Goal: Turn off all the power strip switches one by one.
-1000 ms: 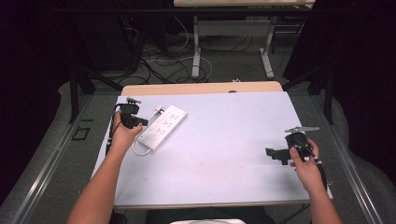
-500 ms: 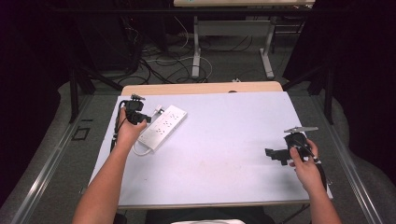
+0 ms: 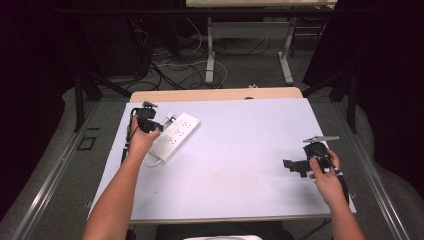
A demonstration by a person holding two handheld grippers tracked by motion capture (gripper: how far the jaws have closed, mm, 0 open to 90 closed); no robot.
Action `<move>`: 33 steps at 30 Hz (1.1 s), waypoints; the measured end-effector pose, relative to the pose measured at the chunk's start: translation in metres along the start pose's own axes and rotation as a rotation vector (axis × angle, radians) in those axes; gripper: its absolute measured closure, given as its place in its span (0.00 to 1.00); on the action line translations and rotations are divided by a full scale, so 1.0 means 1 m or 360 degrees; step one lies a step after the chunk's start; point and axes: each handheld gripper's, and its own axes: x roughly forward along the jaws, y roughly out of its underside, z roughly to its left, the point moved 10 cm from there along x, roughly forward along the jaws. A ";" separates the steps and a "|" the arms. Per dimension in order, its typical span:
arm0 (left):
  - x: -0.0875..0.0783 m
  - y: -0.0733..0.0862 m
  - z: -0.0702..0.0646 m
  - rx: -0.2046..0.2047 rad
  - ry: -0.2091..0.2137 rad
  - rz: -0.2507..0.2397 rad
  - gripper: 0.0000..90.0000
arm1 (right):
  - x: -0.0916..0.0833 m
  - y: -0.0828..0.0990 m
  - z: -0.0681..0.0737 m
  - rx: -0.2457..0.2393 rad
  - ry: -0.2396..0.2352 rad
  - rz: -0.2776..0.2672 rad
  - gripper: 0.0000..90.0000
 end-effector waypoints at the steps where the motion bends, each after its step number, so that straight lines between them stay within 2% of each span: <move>1: 0.001 0.000 0.000 0.0003 -0.0001 0.0002 1.00 | 0.000 0.000 0.000 0.0002 0.0005 -0.0002 0.00; 4: 0.003 0.000 -0.003 0.0003 0.0008 0.0027 1.00 | 0.000 0.001 0.000 -0.0008 0.0003 0.0006 0.00; 9: 0.008 0.000 -0.004 -0.0008 0.0001 0.0012 1.00 | 0.000 0.000 0.000 -0.0002 0.0000 -0.0001 0.00; 10: 0.008 0.001 -0.004 0.0005 0.0005 0.0039 1.00 | 0.000 0.000 0.000 -0.0002 -0.0001 -0.0001 0.00; 13: 0.012 0.000 -0.004 -0.0007 -0.0010 0.0012 1.00 | 0.000 0.000 0.000 -0.0006 0.0000 -0.0005 0.00; 18: 0.013 0.001 -0.004 -0.0005 -0.0013 0.0048 1.00 | 0.000 0.000 0.000 -0.0008 0.0001 0.0002 0.00; 19: 0.015 0.001 -0.004 -0.0010 -0.0023 0.0027 1.00 | 0.000 0.000 0.000 -0.0008 0.0001 0.0002 0.00; 22: 0.017 0.001 -0.004 -0.0014 -0.0028 0.0027 1.00 | -0.001 0.000 0.000 -0.0007 -0.0001 -0.0004 0.00; 33: 0.022 0.002 -0.004 -0.0014 -0.0037 0.0051 1.00 | -0.001 0.000 0.000 -0.0013 -0.0006 -0.0002 0.00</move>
